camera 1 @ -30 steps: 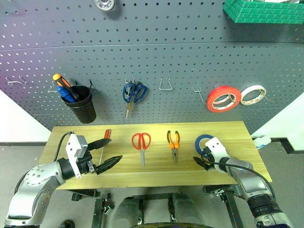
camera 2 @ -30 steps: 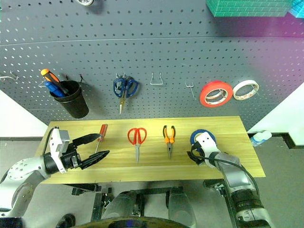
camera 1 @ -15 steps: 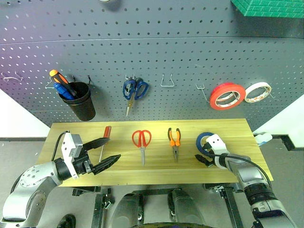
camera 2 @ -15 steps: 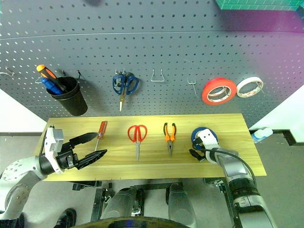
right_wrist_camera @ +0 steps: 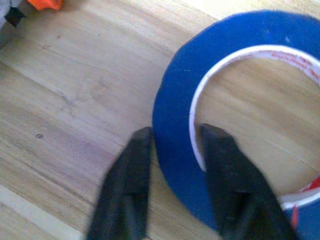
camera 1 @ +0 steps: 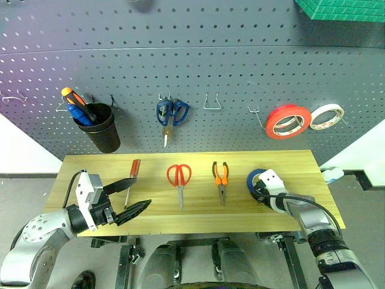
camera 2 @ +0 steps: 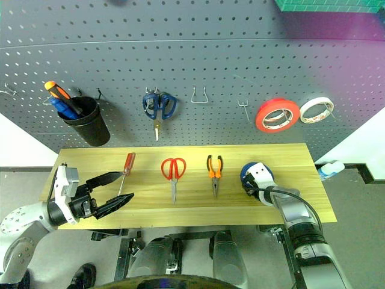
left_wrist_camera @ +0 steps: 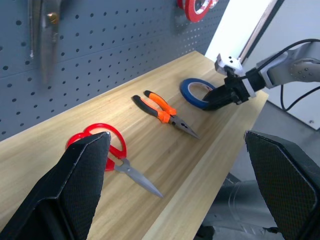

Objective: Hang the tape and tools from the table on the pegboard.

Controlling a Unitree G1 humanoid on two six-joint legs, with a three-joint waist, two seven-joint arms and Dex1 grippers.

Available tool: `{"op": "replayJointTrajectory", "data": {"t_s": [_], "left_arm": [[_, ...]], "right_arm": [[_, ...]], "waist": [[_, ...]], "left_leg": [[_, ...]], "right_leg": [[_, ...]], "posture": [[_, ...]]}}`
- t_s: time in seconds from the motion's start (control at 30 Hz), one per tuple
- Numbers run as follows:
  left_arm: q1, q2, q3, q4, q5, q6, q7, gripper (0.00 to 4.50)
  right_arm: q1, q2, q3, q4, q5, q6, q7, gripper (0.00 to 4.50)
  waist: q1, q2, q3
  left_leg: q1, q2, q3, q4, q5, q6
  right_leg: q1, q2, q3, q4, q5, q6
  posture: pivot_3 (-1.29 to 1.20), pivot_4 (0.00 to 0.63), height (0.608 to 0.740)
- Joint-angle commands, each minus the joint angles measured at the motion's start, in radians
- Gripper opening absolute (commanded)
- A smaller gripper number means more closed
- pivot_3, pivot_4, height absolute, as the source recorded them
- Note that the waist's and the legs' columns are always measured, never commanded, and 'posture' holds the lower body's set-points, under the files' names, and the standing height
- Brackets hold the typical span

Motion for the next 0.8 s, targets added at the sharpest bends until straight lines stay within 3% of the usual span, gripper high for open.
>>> {"op": "replayJointTrajectory", "data": {"t_s": [0.03, 0.3, 0.53, 0.8], "left_arm": [[-0.005, 0.005, 0.020, 0.004, 0.003, -0.026, -0.015, 4.50], [-0.027, -0.015, 0.006, 0.065, 0.024, -0.063, -0.034, 4.50], [-0.068, -0.037, -0.007, 0.115, 0.041, -0.100, -0.041, 4.50], [-0.137, -0.044, -0.018, 0.135, 0.046, -0.101, -0.028, 4.50]], "right_arm": [[0.011, 0.002, 0.006, 0.001, -0.007, 0.007, -0.003, 0.66], [0.039, 0.008, -0.017, -0.052, 0.040, -0.010, 0.040, 0.66], [0.085, 0.029, -0.130, -0.166, 0.177, -0.013, 0.080, 0.66], [0.195, 0.057, -0.205, -0.327, 0.298, 0.002, 0.096, 0.66]], "waist": [[0.000, 0.000, 0.000], [0.000, 0.001, -0.001], [0.000, 0.001, -0.003], [0.001, 0.003, -0.031]], "left_leg": [[0.000, 0.000, 0.000, 0.000, 0.000, 0.000], [0.000, 0.000, 0.000, 0.000, 0.000, 0.000], [-0.001, -0.001, 0.000, 0.000, 0.000, 0.000], [-0.002, -0.001, 0.000, -0.001, 0.000, 0.000]], "right_leg": [[0.000, 0.000, 0.000, 0.000, 0.000, 0.000], [0.000, 0.000, 0.000, 0.000, 0.000, 0.000], [-0.001, 0.000, -0.001, 0.000, 0.000, 0.001], [-0.002, 0.000, -0.002, 0.000, 0.003, 0.005]], "posture": [[0.00, 0.163, 0.736], [-0.01, 0.126, 0.736], [-0.02, 0.082, 0.736], [-0.05, 0.036, 0.736]]}}
